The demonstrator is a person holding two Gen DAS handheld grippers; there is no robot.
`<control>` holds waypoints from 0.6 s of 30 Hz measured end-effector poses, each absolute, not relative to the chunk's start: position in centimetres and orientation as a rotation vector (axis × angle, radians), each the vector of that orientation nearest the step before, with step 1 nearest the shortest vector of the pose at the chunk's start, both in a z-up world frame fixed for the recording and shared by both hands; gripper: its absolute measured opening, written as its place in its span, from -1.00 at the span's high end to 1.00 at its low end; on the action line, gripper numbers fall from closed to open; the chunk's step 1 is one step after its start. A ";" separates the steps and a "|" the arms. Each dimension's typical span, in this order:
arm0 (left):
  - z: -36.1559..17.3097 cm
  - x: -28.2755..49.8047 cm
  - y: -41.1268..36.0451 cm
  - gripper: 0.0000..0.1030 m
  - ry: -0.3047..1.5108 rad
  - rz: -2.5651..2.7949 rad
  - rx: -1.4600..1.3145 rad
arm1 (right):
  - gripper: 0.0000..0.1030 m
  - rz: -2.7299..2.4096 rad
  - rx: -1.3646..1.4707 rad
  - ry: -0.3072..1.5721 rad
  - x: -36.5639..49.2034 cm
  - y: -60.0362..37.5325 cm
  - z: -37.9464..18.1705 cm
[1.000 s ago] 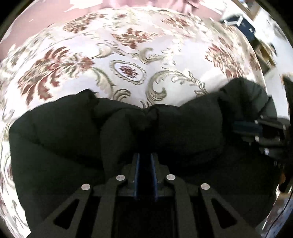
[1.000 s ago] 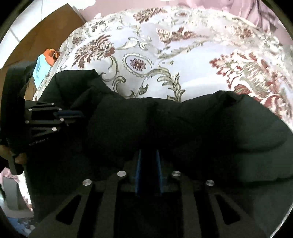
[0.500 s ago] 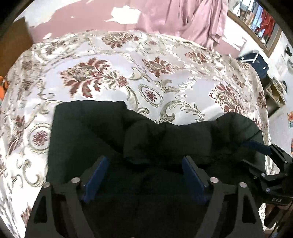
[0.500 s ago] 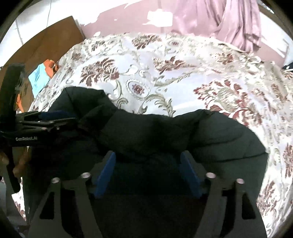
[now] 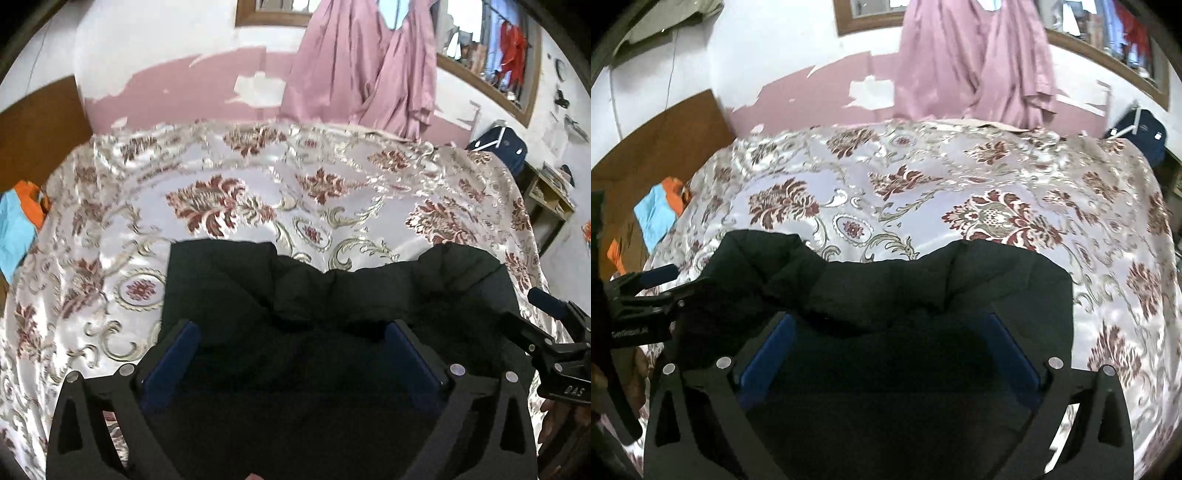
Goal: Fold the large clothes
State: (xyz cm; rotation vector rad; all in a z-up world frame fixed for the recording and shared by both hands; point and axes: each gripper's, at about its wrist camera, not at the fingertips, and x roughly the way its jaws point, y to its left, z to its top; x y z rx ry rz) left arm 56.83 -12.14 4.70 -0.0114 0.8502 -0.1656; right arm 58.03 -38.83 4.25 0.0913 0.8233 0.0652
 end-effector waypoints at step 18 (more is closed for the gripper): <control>7.6 49.0 -8.0 -1.00 0.729 -0.269 0.038 | -0.96 -0.050 0.122 0.709 48.0 -35.8 7.8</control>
